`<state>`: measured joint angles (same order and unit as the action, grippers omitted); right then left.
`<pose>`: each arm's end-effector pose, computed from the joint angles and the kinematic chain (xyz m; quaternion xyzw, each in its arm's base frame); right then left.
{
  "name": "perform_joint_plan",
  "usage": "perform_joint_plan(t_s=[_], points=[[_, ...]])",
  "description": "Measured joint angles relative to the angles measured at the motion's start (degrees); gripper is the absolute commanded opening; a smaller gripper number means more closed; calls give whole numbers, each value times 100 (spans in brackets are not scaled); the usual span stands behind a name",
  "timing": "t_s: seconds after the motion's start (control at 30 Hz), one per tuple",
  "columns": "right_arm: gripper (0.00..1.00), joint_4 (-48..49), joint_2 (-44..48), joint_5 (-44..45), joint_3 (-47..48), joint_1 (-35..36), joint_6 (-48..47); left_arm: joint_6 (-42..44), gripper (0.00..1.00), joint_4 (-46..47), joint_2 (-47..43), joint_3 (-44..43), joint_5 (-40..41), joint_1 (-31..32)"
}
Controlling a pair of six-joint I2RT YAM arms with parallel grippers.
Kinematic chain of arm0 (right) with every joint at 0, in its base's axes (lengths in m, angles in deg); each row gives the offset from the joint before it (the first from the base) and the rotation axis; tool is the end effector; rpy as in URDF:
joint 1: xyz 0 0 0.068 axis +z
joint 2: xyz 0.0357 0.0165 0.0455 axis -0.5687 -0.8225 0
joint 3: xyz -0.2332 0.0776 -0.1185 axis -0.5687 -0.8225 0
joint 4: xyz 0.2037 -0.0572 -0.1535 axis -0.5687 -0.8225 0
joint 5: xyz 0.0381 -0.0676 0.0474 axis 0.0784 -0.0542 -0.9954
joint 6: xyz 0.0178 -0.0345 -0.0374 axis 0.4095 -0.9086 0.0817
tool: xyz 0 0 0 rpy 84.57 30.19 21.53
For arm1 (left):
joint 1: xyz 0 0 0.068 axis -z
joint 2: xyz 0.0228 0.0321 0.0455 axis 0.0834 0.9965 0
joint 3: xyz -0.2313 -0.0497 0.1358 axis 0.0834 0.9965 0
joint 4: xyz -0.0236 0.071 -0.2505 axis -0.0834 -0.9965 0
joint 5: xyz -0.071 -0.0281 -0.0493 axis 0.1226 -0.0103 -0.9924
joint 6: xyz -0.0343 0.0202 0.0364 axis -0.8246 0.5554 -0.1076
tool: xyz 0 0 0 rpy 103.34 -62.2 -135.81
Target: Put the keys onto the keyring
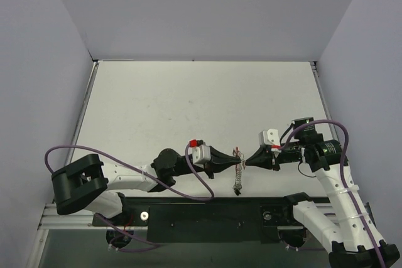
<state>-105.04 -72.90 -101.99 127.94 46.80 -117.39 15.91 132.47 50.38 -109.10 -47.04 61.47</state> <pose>0.1286 0.0620 0.3203 -0.6256 0.4718 0.3599 0.5064 0.1032 -0.2621 0.2530 0.3935 0.4430 -0.5553 0.5835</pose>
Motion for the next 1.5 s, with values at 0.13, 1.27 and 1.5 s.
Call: perform_joint_plan(t_s=[0.13,1.27,1.5], points=[[0,-116,-2,-251,7,-11,-35,153,0,-2,-149,96,-127,0],[0,-94,-15,66,70,81,-7,-616,0,221,214,195,-297,-199],[0,-24,17,105,57,116,70,-616,0,186,201,175,-273,-219]])
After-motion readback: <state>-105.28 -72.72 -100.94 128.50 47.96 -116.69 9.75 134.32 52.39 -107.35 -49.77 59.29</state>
